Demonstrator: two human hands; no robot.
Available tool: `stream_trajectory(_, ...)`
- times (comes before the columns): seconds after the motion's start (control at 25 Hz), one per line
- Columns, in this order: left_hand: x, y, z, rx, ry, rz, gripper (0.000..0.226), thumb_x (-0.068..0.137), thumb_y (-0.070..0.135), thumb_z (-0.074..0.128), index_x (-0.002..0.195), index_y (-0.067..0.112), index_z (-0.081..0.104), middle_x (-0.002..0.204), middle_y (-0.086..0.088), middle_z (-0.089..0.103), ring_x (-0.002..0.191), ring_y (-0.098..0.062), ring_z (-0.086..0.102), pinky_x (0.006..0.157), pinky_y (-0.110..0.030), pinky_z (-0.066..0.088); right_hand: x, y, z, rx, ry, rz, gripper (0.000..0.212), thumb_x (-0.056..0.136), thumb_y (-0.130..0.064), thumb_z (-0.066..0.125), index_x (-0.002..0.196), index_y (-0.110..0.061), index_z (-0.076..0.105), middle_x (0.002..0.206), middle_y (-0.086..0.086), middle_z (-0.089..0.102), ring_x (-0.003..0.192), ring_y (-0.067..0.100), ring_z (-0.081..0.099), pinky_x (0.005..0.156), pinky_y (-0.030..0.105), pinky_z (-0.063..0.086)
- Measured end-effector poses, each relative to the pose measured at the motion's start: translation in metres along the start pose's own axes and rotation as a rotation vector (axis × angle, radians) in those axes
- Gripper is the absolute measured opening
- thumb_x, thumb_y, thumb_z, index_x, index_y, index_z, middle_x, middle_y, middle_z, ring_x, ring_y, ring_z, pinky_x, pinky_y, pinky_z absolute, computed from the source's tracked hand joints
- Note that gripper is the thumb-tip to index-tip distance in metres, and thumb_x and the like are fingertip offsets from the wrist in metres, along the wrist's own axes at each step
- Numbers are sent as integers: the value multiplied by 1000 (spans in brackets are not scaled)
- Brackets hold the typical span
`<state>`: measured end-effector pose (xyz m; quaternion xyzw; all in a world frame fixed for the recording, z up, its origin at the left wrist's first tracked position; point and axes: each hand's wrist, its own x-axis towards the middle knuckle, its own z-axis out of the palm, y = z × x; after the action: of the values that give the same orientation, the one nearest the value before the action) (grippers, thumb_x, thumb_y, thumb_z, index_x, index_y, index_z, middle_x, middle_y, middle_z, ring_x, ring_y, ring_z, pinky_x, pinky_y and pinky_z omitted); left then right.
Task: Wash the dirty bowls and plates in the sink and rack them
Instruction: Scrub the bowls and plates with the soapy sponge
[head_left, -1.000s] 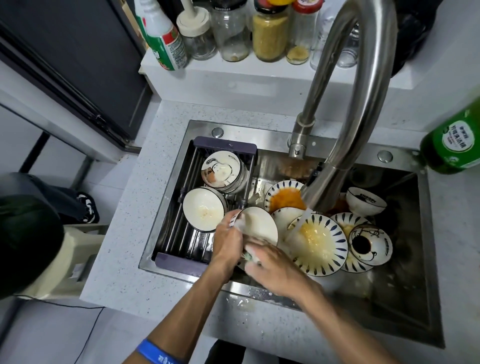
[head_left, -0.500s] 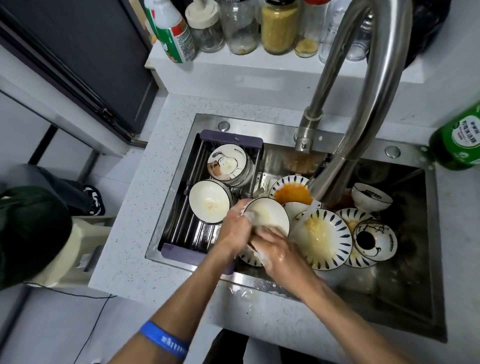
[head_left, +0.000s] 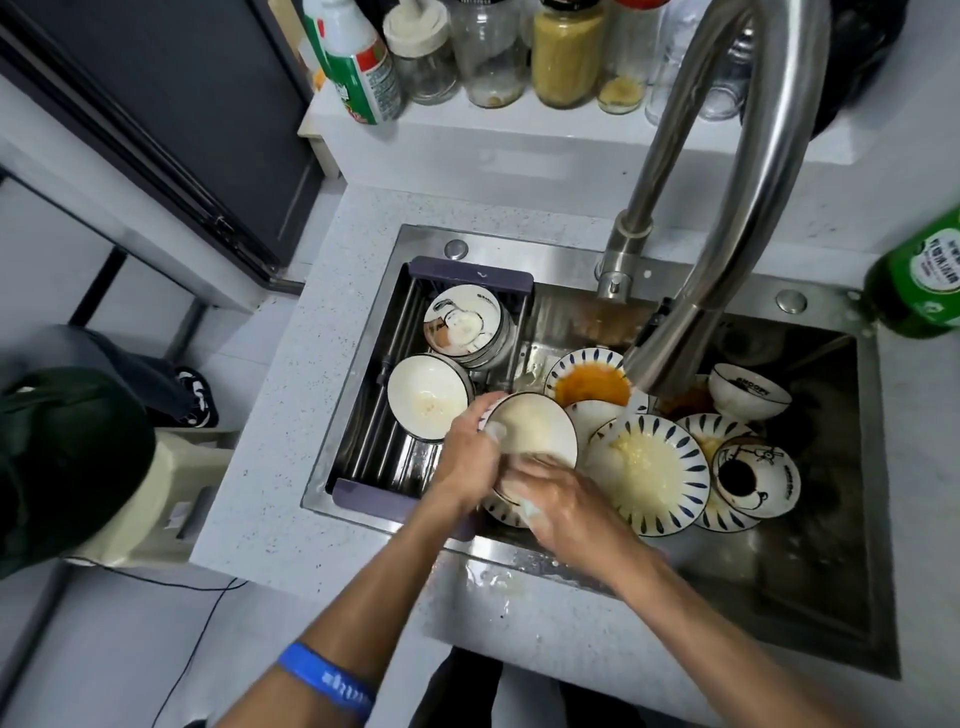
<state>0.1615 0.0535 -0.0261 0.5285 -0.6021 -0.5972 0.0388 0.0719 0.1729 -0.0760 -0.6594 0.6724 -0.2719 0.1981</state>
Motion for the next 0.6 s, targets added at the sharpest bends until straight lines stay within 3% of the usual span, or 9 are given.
stream_trajectory(0.04,-2,2,0,54,-129,-13,34,91,21,46,120,37,54,110,9,64,96,-10,59,70,-18,52,0,-2,1,-61,-20,-56,62,66,14,72,118,-19,63,126,-3,63,117,22,60,83,42,59)
stream_trajectory(0.08,-4,2,1,58,-138,4,33,94,20,46,121,36,55,111,13,62,98,-9,58,74,-19,52,-1,-5,2,-65,-24,-15,66,62,15,74,119,-17,64,127,-1,64,119,25,60,82,43,60)
stream_trajectory(0.2,-1,-6,-3,-30,123,67,52,78,24,46,127,38,58,116,9,65,101,-6,60,89,-26,52,-4,-9,10,79,71,44,52,68,13,66,117,-6,64,121,7,65,116,24,59,97,40,51)
stream_trajectory(0.28,-3,-1,-3,31,-91,0,45,79,29,49,121,41,60,115,5,68,101,-14,64,89,-35,55,-5,-9,8,-108,49,-90,56,69,12,69,120,-9,63,124,7,65,119,27,59,100,42,50)
stream_trajectory(0.32,-3,-2,-2,48,-147,-4,40,83,29,51,120,41,60,115,5,67,103,-17,64,86,-35,56,-5,-6,8,-145,13,-70,56,69,11,69,120,-10,63,124,7,65,119,29,59,98,44,52)
stream_trajectory(0.44,-4,-2,3,-43,127,70,53,80,30,47,131,36,54,124,1,63,108,-19,60,85,-30,53,-1,-5,9,25,79,108,43,73,8,61,113,-7,64,114,7,66,108,25,61,91,41,53)
stream_trajectory(0.48,-2,-2,2,-17,109,53,57,78,30,46,135,35,52,127,-3,63,108,-21,60,89,-34,53,0,-10,5,-1,75,98,46,71,9,63,114,-9,65,116,5,66,109,24,62,90,41,54)
stream_trajectory(0.56,2,1,0,70,-97,-2,49,87,29,48,135,30,53,130,-6,61,111,-23,59,91,-37,52,1,-8,3,-150,70,-33,57,63,13,70,114,-12,68,119,4,68,111,27,64,85,43,59)
stream_trajectory(0.6,0,1,2,59,-90,9,43,90,25,49,133,31,55,127,-6,63,108,-24,60,87,-36,52,-2,-7,6,-126,78,11,55,62,13,70,111,-11,69,117,5,69,109,29,65,83,44,59)
